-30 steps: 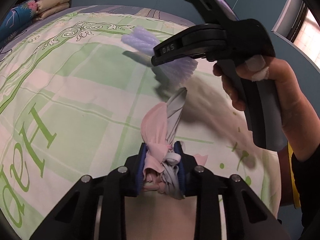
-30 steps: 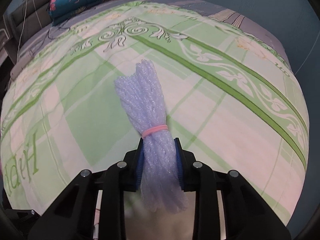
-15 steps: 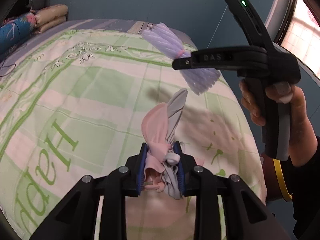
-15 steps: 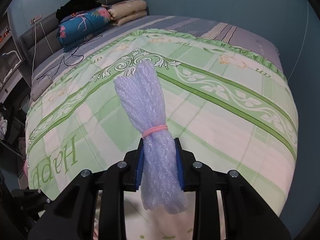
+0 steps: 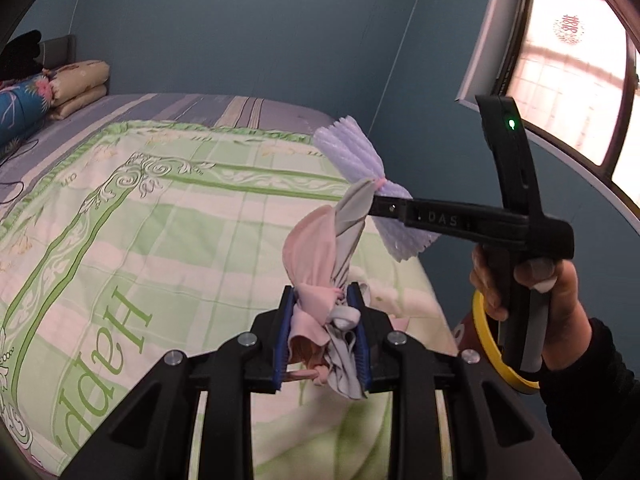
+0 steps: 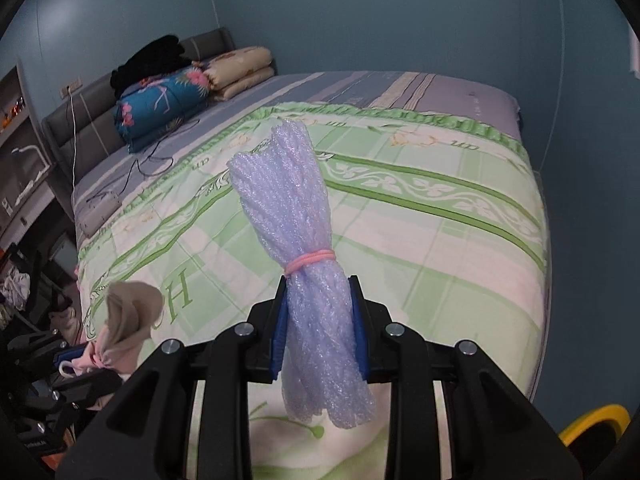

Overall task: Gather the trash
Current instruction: 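Carry the foam net and pink cloth over the bin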

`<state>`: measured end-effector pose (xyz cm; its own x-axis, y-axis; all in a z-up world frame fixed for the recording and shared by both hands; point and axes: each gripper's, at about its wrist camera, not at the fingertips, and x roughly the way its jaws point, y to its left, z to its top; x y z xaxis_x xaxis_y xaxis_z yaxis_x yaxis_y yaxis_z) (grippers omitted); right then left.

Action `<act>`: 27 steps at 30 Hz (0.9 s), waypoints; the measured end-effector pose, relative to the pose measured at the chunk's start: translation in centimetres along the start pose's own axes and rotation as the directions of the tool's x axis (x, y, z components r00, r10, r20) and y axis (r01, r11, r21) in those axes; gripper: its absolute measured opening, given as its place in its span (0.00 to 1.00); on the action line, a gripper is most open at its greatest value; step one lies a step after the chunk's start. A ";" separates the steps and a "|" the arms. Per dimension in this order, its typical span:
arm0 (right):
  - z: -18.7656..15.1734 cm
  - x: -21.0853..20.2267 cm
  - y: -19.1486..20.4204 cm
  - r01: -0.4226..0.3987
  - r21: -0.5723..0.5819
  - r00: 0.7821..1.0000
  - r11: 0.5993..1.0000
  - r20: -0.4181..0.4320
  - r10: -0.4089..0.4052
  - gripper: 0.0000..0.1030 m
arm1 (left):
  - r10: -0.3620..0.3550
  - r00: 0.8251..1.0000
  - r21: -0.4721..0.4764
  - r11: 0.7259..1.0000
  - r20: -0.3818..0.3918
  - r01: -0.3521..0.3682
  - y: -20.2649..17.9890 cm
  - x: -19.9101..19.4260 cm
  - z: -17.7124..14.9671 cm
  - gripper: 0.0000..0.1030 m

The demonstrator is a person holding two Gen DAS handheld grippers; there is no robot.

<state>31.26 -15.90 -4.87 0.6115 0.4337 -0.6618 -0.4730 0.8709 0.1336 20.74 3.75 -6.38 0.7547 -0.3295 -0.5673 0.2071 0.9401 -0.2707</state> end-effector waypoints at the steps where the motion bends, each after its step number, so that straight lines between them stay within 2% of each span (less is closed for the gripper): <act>1: -0.2 -0.7 -0.1 0.010 0.003 1.000 1.000 0.011 -0.010 0.25 | -0.008 1.000 0.005 1.000 0.005 0.008 -0.4 -0.4 0.0 0.24; 8: -2.1 -6.8 -2.4 0.061 0.063 0.993 0.996 0.097 -0.067 0.25 | -0.059 0.996 0.065 0.996 0.060 0.056 -4.0 -3.4 0.5 0.24; 14: -3.7 -11.4 -4.6 0.104 0.151 0.977 0.983 0.168 -0.129 0.25 | -0.099 0.991 0.128 0.988 0.094 0.086 -7.4 -4.9 1.0 0.24; 20: -6.4 -16.7 -7.5 0.180 0.270 0.935 0.946 0.252 -0.250 0.25 | -0.126 0.987 0.186 0.977 0.097 0.106 -10.6 -4.5 1.5 0.24; 27: -10.4 -21.6 -10.7 0.283 0.368 0.874 0.886 0.281 -0.396 0.25 | -0.168 0.982 0.257 0.956 0.087 0.141 -15.7 -2.6 2.1 0.24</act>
<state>16.51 -36.98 0.39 0.9003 0.0990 -0.4239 -0.0122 0.9792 0.2027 16.90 -9.97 0.99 0.7606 -0.4741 -0.4435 0.4640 0.8748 -0.1393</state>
